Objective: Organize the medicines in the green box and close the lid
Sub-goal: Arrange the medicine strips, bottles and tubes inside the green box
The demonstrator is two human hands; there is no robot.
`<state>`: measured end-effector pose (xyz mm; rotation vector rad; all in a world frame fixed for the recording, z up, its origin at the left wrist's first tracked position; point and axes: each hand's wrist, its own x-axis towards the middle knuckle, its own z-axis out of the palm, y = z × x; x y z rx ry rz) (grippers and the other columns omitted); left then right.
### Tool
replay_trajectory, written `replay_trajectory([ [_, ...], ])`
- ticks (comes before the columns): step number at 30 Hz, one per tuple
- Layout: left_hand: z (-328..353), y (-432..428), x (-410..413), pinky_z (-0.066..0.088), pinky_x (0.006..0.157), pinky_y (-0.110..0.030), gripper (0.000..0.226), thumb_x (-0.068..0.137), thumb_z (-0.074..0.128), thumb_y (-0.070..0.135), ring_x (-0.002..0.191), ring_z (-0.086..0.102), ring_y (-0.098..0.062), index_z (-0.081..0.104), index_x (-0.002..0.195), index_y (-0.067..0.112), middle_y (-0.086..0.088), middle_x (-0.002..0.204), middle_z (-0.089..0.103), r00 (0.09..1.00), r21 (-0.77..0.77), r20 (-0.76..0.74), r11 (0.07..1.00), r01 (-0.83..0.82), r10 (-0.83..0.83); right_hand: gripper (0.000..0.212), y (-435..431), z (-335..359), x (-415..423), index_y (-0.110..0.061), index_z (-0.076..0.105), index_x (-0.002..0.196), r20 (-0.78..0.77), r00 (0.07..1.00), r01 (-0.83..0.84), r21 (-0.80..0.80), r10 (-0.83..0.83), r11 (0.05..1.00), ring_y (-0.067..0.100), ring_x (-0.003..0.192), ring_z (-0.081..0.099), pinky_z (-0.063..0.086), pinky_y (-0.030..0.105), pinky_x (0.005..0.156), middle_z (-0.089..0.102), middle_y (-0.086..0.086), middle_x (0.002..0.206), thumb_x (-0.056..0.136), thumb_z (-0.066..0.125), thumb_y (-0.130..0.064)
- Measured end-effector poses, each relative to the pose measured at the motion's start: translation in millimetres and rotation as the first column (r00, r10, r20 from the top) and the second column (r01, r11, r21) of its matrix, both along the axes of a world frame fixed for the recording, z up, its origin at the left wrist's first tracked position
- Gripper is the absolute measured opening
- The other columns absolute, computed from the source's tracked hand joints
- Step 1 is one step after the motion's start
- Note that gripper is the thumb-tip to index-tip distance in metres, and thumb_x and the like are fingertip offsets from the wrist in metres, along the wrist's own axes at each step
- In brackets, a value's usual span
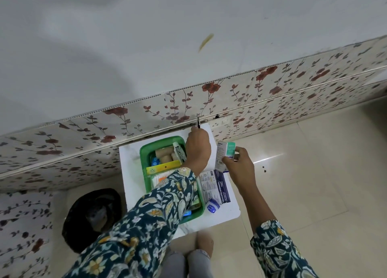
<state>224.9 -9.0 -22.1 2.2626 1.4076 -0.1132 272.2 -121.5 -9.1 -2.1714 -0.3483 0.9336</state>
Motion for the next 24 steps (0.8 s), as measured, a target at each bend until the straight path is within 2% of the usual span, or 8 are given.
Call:
replay_trajectory([
  [3,34,2,-19,0.05,0.07,-0.036,0.022,0.09,0.047,-0.004,0.097,0.062,-0.034,0.065,0.103,-0.006,-0.02,0.112,0.06,0.969,-0.083,0.144,0.978,-0.192,0.202,0.043,0,17,-6,-0.012,0.043,0.127,-0.002,1.0,0.0,0.021,0.0,1.0,0.016,0.087,0.056,0.05,0.028,0.072,0.06,0.014,0.126,0.087,0.059,-0.017],
  [6,56,4,-68,0.037,0.051,-0.026,0.019,0.088,0.05,0.0,0.075,0.058,-0.026,0.068,0.083,0.001,-0.011,0.084,0.063,0.852,-0.209,0.296,0.9,-0.384,0.432,0.043,2,36,-21,-0.013,0.044,0.127,-0.022,0.998,-0.058,0.049,0.059,0.997,0.017,0.089,0.058,0.051,0.025,0.07,0.061,0.013,0.124,0.087,0.058,-0.016],
  [10,48,2,-130,0.048,0.064,-0.028,0.018,0.088,0.058,0.005,0.069,0.057,-0.02,0.063,0.072,0.007,-0.008,0.076,0.062,0.69,-0.436,0.334,0.754,-0.491,0.642,0.034,10,47,-41,-0.013,0.053,0.115,-0.013,0.991,-0.134,0.047,0.134,0.99,0.023,0.092,0.06,0.056,0.044,0.085,0.063,0.014,0.116,0.082,0.061,-0.015],
  [13,32,10,-153,0.05,0.063,-0.026,0.031,0.088,0.058,-0.001,0.062,0.057,-0.017,0.056,0.061,0.014,-0.01,0.074,0.06,0.601,-0.549,0.3,0.649,-0.527,0.741,0.032,22,51,-58,-0.009,0.055,0.112,-0.002,0.98,-0.199,0.031,0.199,0.98,0.023,0.093,0.059,0.055,0.04,0.084,0.062,0.014,0.113,0.081,0.061,-0.016],
  [15,23,11,-160,0.05,0.062,-0.024,0.035,0.088,0.054,-0.007,0.059,0.056,-0.014,0.054,0.058,0.012,-0.01,0.071,0.058,0.562,-0.59,0.265,0.593,-0.548,0.784,0.034,28,50,-66,-0.008,0.054,0.113,0.009,0.971,-0.238,0.0,0.238,0.971,0.025,0.097,0.06,0.055,0.038,0.081,0.062,0.014,0.114,0.081,0.061,-0.018],
  [19,20,10,-162,0.05,0.061,-0.022,0.034,0.088,0.054,-0.006,0.06,0.057,-0.013,0.052,0.059,0.011,-0.008,0.068,0.057,0.574,-0.615,0.238,0.579,-0.535,0.784,0.036,34,45,-74,-0.008,0.053,0.114,0.025,0.956,-0.291,-0.057,0.293,0.955,0.021,0.092,0.057,0.051,0.032,0.077,0.06,0.013,0.116,0.082,0.06,-0.021],
  [22,26,15,-164,0.049,0.063,-0.021,0.03,0.088,0.056,-0.004,0.064,0.055,-0.012,0.053,0.063,0.011,-0.007,0.072,0.057,0.68,-0.673,0.189,0.598,-0.436,0.708,0.032,34,44,-74,-0.007,0.054,0.111,0.037,0.956,-0.289,-0.06,0.292,0.955,0.018,0.088,0.053,0.05,0.032,0.074,0.06,0.013,0.115,0.082,0.06,-0.018],
  [24,31,18,-166,0.049,0.065,-0.019,0.028,0.088,0.057,-0.003,0.067,0.054,-0.011,0.054,0.065,0.012,-0.006,0.076,0.056,0.746,-0.703,0.156,0.603,-0.377,0.647,0.03,33,43,-74,-0.008,0.055,0.109,0.042,0.959,-0.278,-0.059,0.281,0.959,0.019,0.088,0.053,0.052,0.038,0.079,0.061,0.014,0.114,0.082,0.06,-0.017],
])
